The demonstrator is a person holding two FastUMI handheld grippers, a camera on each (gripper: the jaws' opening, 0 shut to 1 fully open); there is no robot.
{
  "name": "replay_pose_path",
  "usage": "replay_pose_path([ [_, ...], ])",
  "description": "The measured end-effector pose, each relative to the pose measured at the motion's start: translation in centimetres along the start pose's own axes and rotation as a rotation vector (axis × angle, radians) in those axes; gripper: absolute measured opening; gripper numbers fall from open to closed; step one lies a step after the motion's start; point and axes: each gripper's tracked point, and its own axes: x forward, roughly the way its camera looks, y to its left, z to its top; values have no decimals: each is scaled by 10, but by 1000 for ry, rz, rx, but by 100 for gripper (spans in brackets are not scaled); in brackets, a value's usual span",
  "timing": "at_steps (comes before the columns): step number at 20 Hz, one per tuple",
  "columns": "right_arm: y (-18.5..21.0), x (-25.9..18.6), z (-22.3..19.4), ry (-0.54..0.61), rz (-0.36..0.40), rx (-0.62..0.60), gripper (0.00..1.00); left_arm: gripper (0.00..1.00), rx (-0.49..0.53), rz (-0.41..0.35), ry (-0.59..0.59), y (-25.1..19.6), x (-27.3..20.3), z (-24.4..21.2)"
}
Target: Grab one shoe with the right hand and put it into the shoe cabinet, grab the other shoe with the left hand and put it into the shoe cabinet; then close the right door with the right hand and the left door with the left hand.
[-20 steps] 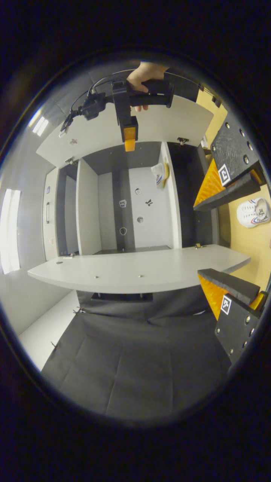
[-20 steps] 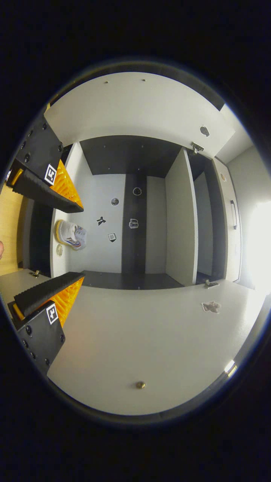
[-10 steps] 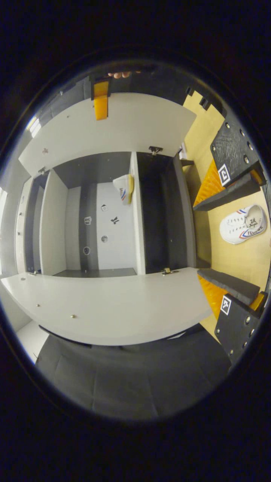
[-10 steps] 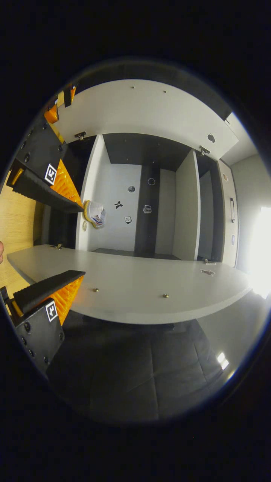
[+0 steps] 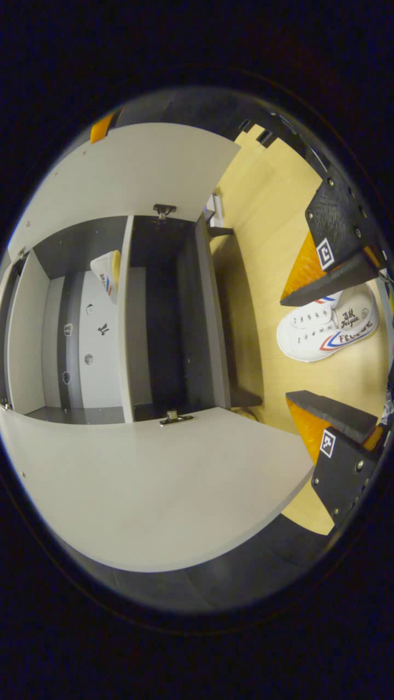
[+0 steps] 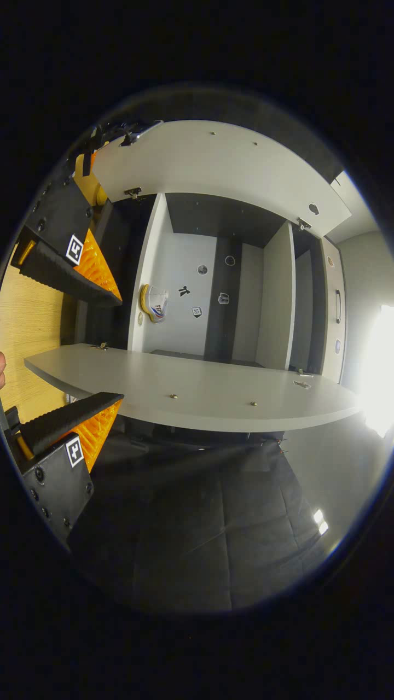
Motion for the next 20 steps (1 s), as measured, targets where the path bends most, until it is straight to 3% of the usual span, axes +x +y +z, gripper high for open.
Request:
replay_pose_path([
  [10, 0, -9, -18, 59, -24, -11, 98, 89, -22, -26, 255, 7, 41, -87],
  [19, 8, -7, -25, 78, -7, -1, 98, 92, -43, -58, 336, 1, 43, -108],
  [20, 8, -7, -25, 78, -5, 0, 97, 79, -52, -66, 334, -2, 45, -108],
])
